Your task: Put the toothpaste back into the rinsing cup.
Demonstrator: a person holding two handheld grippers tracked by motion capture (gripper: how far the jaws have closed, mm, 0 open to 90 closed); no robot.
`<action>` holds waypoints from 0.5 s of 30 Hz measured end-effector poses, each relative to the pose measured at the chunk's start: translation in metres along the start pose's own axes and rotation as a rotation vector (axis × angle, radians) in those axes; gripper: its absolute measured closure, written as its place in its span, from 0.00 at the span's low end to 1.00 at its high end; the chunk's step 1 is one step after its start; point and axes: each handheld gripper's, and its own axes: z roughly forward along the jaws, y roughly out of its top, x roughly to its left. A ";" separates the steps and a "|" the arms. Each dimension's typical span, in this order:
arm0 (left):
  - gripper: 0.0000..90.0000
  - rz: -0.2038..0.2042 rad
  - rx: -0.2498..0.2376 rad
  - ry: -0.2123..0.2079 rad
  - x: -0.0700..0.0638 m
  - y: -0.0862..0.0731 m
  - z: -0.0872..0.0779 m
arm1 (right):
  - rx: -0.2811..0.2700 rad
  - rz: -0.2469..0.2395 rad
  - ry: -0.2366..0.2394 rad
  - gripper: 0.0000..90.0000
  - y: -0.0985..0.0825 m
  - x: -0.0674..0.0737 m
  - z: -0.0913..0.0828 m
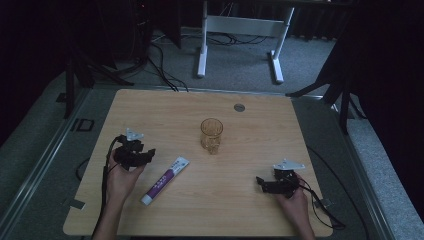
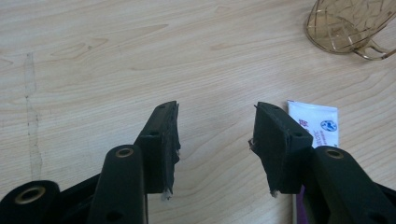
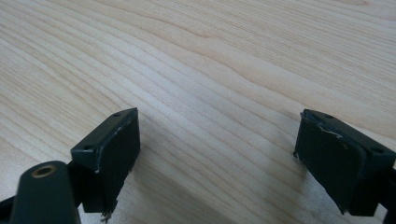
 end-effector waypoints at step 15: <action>0.56 0.010 -0.005 0.000 -0.009 0.004 -0.015 | 0.000 0.000 0.000 0.15 0.000 0.000 0.000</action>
